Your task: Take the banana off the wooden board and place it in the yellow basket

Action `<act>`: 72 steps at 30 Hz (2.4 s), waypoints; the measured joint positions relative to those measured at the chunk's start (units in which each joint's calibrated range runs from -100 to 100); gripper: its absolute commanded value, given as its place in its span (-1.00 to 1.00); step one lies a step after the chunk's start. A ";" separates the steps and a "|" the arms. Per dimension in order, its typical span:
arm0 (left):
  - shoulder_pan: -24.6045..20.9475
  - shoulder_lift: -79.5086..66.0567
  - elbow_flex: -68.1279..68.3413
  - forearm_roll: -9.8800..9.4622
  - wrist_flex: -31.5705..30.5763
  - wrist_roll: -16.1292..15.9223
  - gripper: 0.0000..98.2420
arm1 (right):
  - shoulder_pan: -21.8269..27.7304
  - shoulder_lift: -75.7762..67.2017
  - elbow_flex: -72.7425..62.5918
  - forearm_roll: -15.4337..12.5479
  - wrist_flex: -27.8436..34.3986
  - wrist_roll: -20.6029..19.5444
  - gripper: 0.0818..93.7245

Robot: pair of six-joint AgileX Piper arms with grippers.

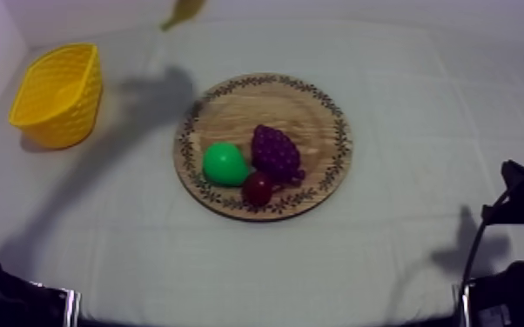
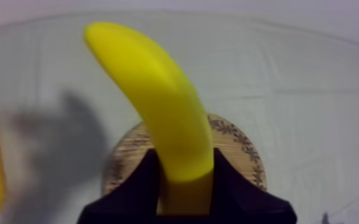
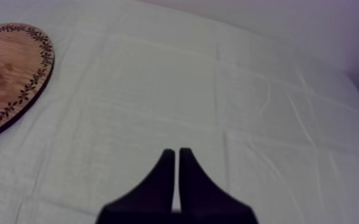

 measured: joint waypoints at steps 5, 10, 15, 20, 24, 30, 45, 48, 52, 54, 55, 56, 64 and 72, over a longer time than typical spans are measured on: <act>-4.03 -6.03 5.14 -2.03 -0.41 -0.89 -0.81 | 0.00 0.00 0.00 0.00 0.00 0.00 -0.99; -8.68 -8.47 10.20 -2.70 -2.33 -2.05 -0.81 | 0.00 0.00 0.00 0.00 0.07 0.00 -0.99; -14.01 -7.89 14.86 -2.98 -4.69 -3.24 -0.81 | 0.00 0.00 0.00 0.00 0.08 0.00 -0.99; -18.08 -5.53 16.81 -3.04 -7.37 -4.06 -0.80 | 0.00 0.00 0.00 0.00 0.08 0.00 -0.99; -20.59 -3.24 17.65 -3.09 -8.99 -4.55 -0.78 | 0.00 0.00 0.00 0.00 0.08 0.00 -0.99; -22.63 0.77 18.52 -2.78 -11.38 -5.26 -0.72 | 0.00 0.00 0.00 0.00 0.08 0.00 -0.99; -24.43 1.88 24.49 -1.25 -15.21 -6.44 0.10 | 0.00 0.00 0.00 0.00 0.08 0.00 -0.99; -24.34 0.24 25.84 -1.24 -15.35 -6.76 0.27 | 0.00 0.00 0.00 0.00 0.08 0.00 -0.99; -23.85 -3.36 27.80 -1.00 -15.32 -7.05 0.38 | 0.00 0.00 0.00 0.00 0.08 0.00 -0.99; -23.48 -5.41 29.18 -0.92 -15.48 -7.11 0.40 | 0.00 0.00 0.00 0.00 0.08 0.00 -0.99; -23.27 -6.68 29.96 -0.77 -15.63 -7.15 0.39 | 0.00 0.00 0.00 0.00 0.08 0.00 -0.99; -23.06 -8.04 30.73 -0.67 -15.65 -7.18 0.38 | 0.00 0.00 0.00 0.00 0.08 0.00 -0.99; -20.90 -21.81 38.50 -0.56 -18.62 -6.76 0.11 | 0.00 0.00 0.00 0.00 0.08 0.00 -0.99; -18.46 -39.93 48.77 -0.43 -22.17 -7.11 -0.24 | 0.00 0.00 0.00 0.00 0.08 -0.06 -0.99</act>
